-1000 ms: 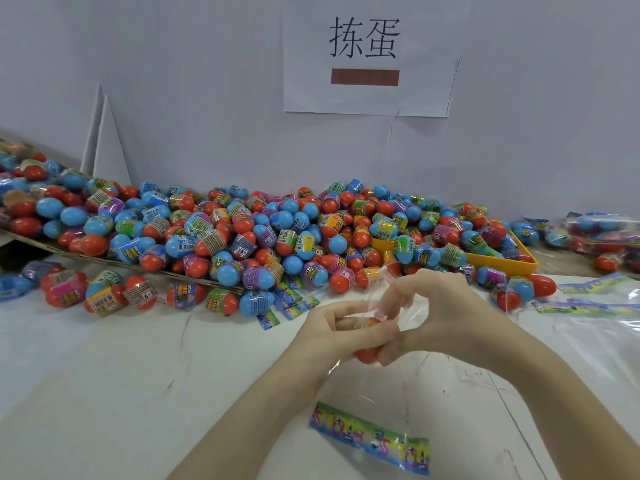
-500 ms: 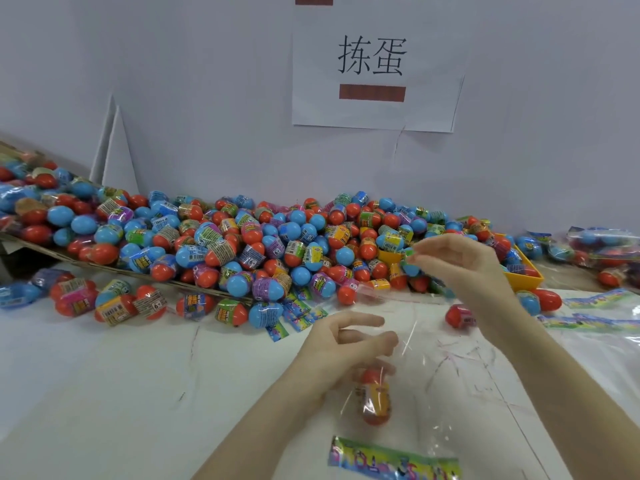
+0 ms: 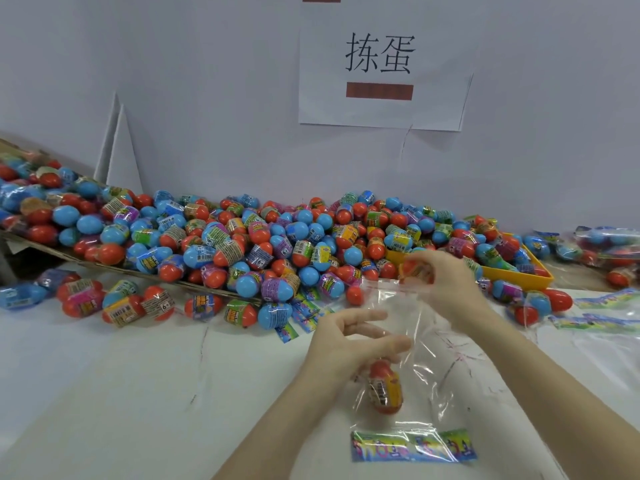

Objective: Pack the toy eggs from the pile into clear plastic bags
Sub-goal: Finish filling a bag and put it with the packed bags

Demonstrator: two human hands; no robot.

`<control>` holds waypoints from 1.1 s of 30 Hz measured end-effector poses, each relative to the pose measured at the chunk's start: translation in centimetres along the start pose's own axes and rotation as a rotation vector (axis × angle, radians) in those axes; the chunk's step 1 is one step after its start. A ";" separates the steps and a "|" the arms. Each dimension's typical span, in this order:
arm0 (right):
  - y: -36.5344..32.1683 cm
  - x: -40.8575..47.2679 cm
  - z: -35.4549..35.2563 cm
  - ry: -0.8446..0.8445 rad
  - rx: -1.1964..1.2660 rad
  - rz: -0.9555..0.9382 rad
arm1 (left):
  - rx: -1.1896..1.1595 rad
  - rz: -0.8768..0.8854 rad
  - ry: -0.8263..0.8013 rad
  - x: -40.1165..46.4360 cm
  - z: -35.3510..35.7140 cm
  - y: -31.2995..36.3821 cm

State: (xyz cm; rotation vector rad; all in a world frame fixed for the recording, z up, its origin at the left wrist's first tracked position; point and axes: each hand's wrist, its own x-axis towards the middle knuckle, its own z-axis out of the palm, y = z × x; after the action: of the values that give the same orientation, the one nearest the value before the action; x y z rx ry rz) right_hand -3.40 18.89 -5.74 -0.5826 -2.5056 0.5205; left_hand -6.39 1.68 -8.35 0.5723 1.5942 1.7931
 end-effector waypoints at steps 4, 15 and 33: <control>-1.3 -2.0 -3.7 0.295 0.556 0.128 | 0.020 0.023 0.017 0.0 0.2 -0.1; -4.7 -5.9 -4.5 0.028 0.200 -0.204 | -0.090 0.141 0.002 -0.8 1.0 0.3; -4.2 -5.9 -4.5 -0.218 0.269 -0.167 | -0.021 0.211 0.008 -1.4 1.5 0.2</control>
State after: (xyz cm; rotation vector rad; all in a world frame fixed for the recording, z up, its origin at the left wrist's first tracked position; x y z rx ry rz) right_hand 2.44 13.50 -2.52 -0.2213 -2.5942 0.8784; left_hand -4.41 1.74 -7.72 0.7476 1.5672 1.9645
